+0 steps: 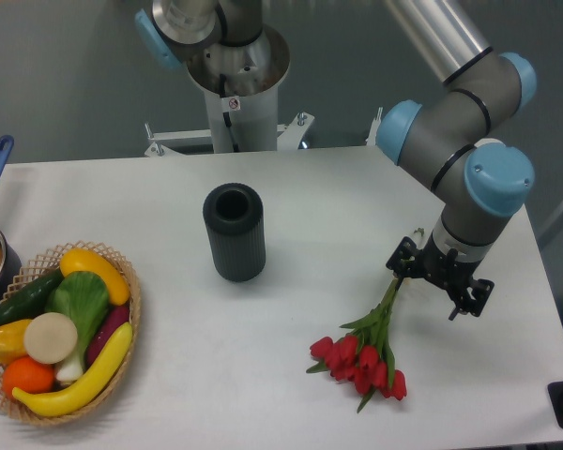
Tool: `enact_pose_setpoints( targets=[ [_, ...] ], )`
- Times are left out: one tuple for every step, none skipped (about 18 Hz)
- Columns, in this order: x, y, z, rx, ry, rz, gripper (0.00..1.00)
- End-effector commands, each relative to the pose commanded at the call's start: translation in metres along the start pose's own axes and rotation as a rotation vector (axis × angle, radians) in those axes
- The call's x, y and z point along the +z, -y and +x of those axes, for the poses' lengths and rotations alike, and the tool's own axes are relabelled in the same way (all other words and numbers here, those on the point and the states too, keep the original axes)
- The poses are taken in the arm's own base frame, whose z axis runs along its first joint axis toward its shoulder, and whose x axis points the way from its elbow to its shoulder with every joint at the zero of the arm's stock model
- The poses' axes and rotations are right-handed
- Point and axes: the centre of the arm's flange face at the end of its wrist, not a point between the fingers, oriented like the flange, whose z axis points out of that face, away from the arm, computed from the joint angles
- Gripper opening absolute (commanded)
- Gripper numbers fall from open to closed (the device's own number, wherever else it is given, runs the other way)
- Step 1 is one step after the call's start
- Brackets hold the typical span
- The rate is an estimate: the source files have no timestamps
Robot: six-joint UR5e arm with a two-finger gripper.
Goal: Place the flowers on the table
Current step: 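Open the gripper and lift it away from the tulips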
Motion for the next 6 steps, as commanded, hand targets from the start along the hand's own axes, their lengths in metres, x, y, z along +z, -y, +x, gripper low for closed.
enact_pose_setpoints(
  targets=[
    [-0.0008,-0.0019,-0.0005,-0.001,0.002,0.000,1.00],
    [-0.0007,-0.0060,-0.0018,-0.006,0.001,0.000,1.00],
    [0.0001,-0.0082,-0.0029,-0.009,0.001,-0.002,1.00],
    [-0.0006,-0.0081,-0.0033,-0.009,0.002,-0.002,1.00],
    [-0.0018,-0.0080,-0.0033,-0.010,0.006,-0.003,1.00],
    [-0.0016,-0.0072,-0.0029,-0.009,0.006,-0.004,1.00]
  ],
)
